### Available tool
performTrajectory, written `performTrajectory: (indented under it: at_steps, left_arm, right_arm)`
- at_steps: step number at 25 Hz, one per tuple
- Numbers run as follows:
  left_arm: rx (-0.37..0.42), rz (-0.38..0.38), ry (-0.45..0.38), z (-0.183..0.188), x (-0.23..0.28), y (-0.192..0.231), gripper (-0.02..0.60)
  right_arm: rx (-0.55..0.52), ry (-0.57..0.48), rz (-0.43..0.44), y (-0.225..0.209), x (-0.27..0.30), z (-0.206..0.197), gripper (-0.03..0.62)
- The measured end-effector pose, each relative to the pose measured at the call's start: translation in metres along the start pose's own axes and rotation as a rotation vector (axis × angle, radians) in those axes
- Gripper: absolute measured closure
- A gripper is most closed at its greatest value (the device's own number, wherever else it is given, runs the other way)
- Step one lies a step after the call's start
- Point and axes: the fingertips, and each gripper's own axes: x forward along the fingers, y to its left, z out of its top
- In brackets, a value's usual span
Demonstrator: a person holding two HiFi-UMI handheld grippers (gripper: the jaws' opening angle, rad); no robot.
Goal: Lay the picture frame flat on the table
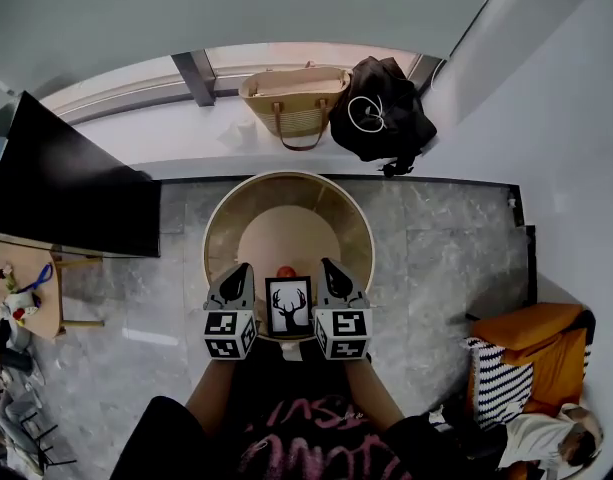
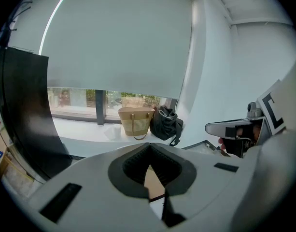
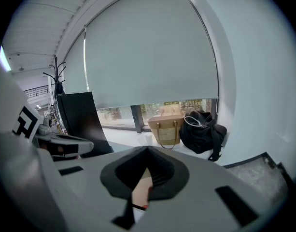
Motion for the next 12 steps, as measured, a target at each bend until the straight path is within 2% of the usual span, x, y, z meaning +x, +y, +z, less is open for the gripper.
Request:
performTrajectory:
  at_steps: [12]
  left_arm:
    - [0.051,-0.013,-0.111,0.059,-0.020,-0.008,0.571]
  right_arm:
    - [-0.057,-0.125,0.001,0.004,-0.020,0.062,0.574]
